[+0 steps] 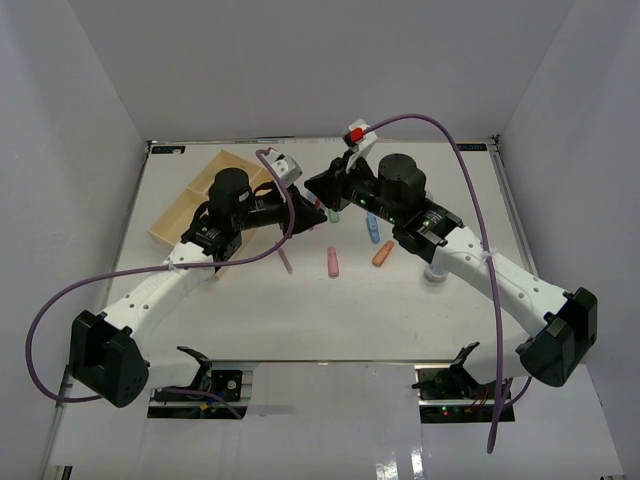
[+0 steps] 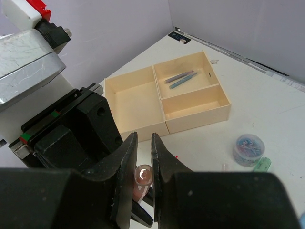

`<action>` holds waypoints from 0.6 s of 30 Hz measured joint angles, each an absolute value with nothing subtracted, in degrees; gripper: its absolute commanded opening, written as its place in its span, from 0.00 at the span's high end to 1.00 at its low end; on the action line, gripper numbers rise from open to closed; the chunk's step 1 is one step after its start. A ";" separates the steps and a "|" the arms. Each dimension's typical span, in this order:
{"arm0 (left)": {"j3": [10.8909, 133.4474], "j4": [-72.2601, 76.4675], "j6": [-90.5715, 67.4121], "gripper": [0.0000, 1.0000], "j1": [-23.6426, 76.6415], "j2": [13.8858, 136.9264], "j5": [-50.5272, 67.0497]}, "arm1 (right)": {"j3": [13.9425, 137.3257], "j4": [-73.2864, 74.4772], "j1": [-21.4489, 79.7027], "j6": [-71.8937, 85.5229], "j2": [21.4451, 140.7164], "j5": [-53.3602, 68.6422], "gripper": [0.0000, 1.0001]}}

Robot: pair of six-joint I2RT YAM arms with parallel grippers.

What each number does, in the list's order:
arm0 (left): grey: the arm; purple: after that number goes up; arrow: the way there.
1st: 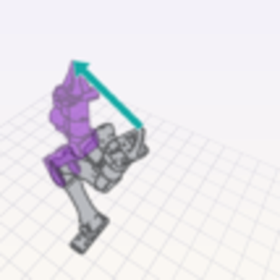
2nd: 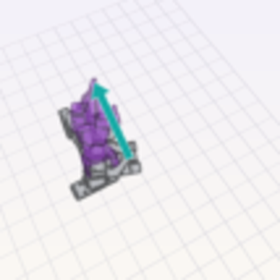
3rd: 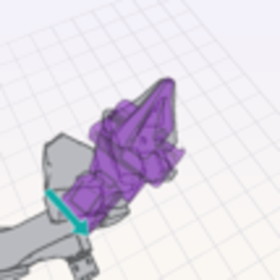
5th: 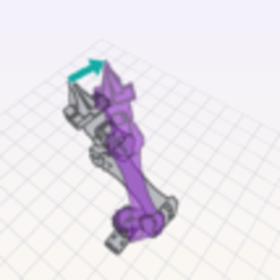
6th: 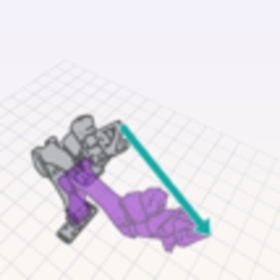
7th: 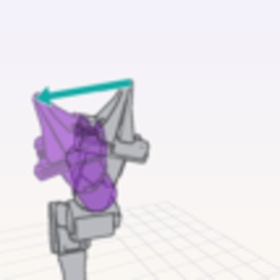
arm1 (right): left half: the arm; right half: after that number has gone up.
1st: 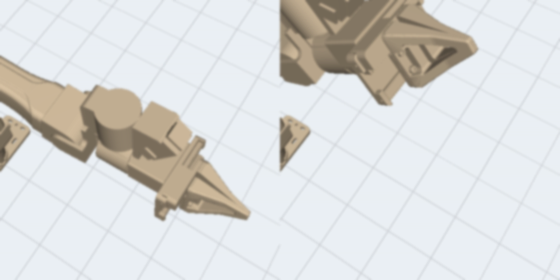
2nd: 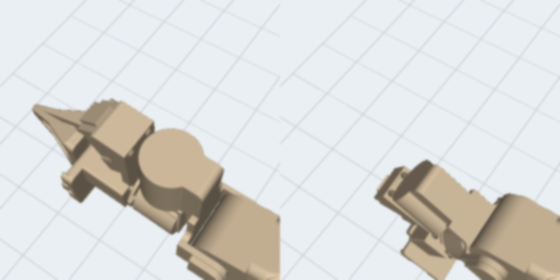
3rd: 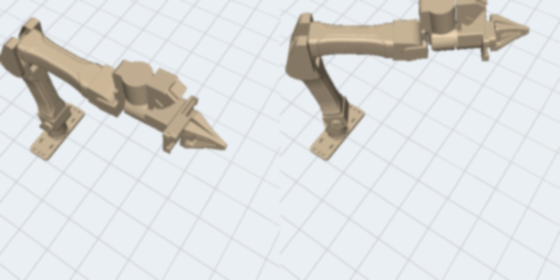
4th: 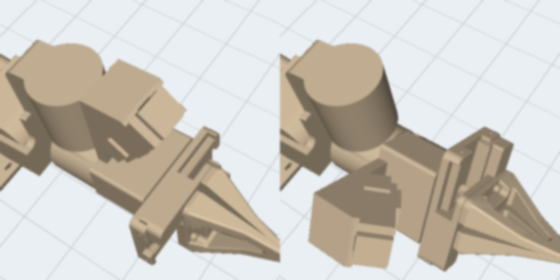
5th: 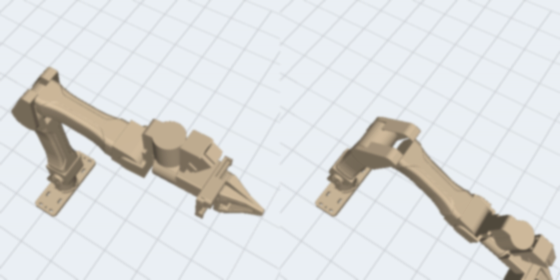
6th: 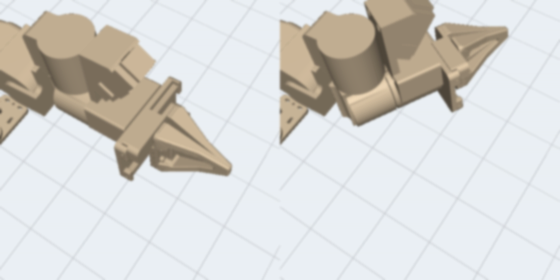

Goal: Sort the stationery into containers
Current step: Close the pen cap on the pen.

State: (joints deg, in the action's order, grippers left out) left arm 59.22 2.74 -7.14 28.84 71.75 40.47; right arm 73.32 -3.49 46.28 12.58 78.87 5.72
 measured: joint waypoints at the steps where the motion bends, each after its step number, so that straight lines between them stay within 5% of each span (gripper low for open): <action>1: 59.42 2.52 -7.01 1.00 28.84 71.99 40.45 | 73.32 -3.46 46.19 12.43 79.02 5.76 0.92; 18: 59.86 -1.67 -3.29 1.00 29.17 72.66 38.04 | 72.23 -3.46 45.84 10.04 80.23 7.79 0.92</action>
